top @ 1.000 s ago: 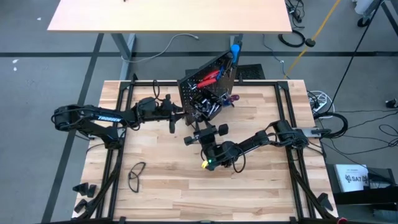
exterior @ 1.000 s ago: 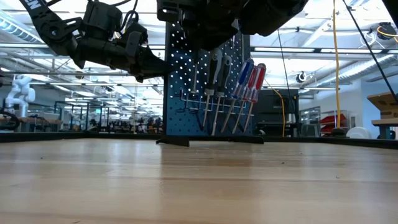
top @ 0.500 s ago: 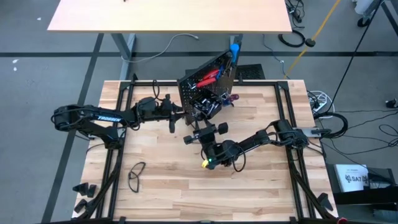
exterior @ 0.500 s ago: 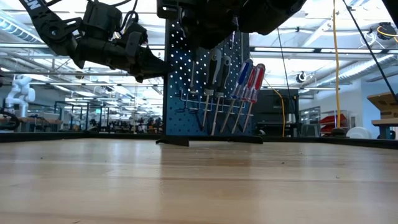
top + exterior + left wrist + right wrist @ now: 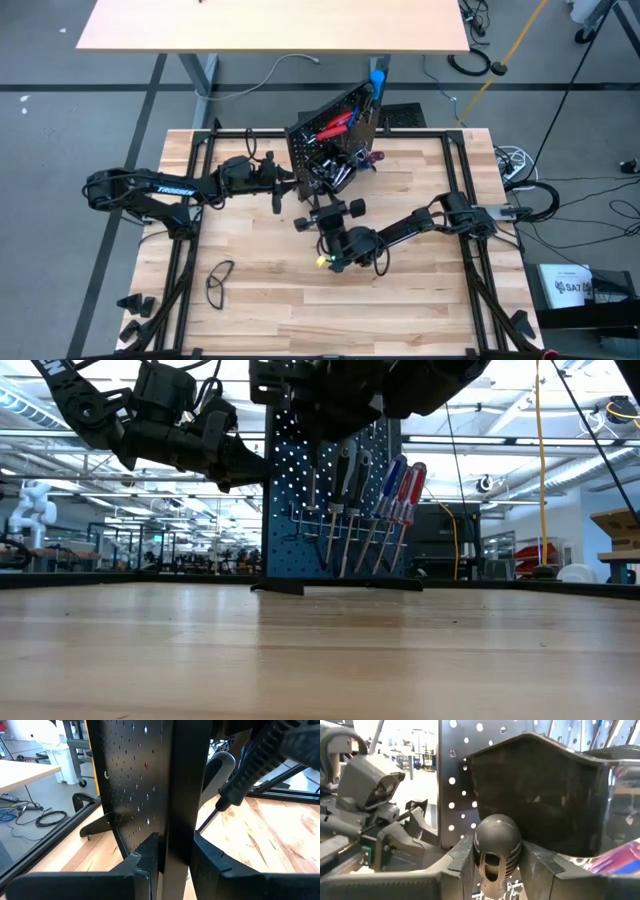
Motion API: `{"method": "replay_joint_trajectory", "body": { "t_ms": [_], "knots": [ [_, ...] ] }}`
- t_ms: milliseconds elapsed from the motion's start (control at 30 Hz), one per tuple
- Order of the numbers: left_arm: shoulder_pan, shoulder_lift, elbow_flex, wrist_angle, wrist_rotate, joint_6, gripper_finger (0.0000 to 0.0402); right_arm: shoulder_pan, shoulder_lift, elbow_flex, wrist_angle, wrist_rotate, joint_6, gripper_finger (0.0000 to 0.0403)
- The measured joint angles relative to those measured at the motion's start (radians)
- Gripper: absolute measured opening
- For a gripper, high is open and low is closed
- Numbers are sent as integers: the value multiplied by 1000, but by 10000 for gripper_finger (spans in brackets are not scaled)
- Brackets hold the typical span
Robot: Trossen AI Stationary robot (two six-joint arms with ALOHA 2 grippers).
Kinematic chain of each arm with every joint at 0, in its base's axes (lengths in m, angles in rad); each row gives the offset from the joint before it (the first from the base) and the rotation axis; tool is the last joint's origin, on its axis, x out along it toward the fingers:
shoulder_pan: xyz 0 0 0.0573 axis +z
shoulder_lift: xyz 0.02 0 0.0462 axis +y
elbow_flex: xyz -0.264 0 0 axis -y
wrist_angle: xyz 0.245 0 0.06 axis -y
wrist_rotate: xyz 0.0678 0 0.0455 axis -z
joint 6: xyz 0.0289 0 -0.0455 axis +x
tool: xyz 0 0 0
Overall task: Hang tools onto peg board
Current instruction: Hang the black screwdriver on the pegboard
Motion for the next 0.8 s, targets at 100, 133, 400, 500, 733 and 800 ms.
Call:
{"method": "replay_joint_trajectory", "body": {
  "t_ms": [100, 133, 400, 500, 733, 800],
  "knots": [
    [0, 0, 0, 0, 0, 0, 84, 0, 0, 0, -35, 3, 51, 110],
    [0, 0, 0, 0, 0, 0, 84, 0, 0, 0, -47, 3, 64, 110],
    [0, 0, 0, -2, 1, 0, 84, 0, 2, 0, -187, 8, 211, 110],
    [0, 0, 0, -2, 1, 0, 84, 0, 3, 0, -233, 10, 266, 110],
    [0, 0, 0, -2, 1, 0, 84, -12, 4, 0, -391, 13, 414, 110],
    [0, 0, 0, -3, 1, 0, 84, -17, 5, 0, -439, 13, 457, 110]
  ]
}}
